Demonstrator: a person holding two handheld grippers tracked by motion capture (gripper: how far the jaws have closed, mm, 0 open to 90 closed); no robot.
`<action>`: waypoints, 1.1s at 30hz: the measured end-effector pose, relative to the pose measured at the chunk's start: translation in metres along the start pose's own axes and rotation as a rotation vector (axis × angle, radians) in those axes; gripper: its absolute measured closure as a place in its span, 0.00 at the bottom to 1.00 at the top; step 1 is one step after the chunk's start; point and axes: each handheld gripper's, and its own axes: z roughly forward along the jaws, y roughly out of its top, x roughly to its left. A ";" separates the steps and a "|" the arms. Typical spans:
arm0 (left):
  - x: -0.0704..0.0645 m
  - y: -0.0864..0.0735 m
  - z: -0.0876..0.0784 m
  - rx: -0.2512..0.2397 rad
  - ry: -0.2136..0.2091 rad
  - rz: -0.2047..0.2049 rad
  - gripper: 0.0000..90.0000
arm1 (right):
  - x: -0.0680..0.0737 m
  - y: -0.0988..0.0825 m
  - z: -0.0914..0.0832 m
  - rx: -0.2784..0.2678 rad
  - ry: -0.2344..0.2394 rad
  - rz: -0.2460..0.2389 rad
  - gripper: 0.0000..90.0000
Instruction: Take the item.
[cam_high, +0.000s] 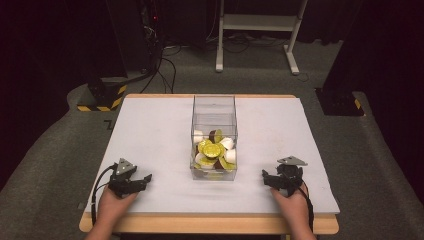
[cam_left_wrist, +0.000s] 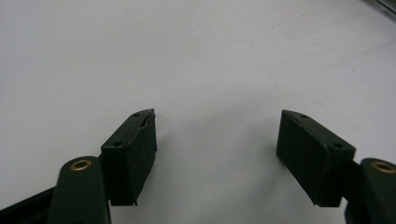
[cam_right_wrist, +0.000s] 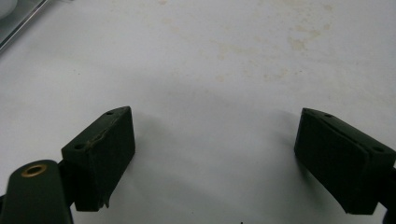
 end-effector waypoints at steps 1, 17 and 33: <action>0.000 0.000 0.000 -0.002 0.000 -0.002 0.32 | 0.000 0.000 0.000 0.000 0.000 0.000 0.14; -0.001 -0.001 0.000 -0.014 0.008 -0.011 0.32 | 0.000 0.000 0.000 -0.003 0.000 -0.001 0.14; -0.001 0.000 0.000 -0.010 0.006 -0.010 0.32 | 0.000 0.000 0.000 -0.001 0.002 0.001 0.13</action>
